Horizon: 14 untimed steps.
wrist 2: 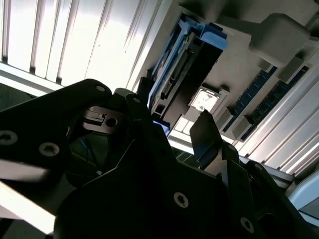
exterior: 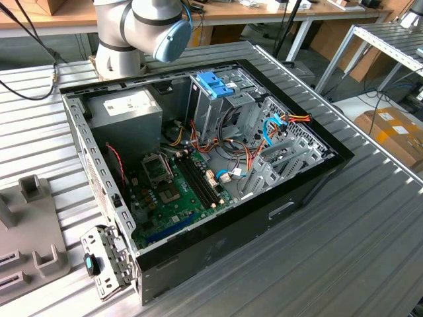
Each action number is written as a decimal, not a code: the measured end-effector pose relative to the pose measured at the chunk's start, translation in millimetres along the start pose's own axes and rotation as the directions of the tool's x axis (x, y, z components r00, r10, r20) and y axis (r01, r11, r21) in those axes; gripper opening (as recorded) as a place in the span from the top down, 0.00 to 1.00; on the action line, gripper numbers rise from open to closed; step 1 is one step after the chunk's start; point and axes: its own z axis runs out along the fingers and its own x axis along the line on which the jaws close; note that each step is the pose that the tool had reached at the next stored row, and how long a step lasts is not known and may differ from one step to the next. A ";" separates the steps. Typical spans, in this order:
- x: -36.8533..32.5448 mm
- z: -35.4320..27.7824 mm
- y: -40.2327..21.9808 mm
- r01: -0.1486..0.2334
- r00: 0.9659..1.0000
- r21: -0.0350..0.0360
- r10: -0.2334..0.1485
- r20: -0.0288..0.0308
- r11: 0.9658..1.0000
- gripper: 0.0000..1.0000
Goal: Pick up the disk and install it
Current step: 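Pick up the disk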
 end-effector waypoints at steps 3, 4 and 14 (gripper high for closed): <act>-0.2 8.1 0.1 0.004 1.000 0.000 -0.004 0.000 1.000 0.40; -0.2 10.3 0.1 0.005 1.000 0.000 -0.005 -0.001 1.000 0.40; -0.7 18.9 -0.2 0.008 1.000 0.000 -0.008 -0.002 1.000 0.40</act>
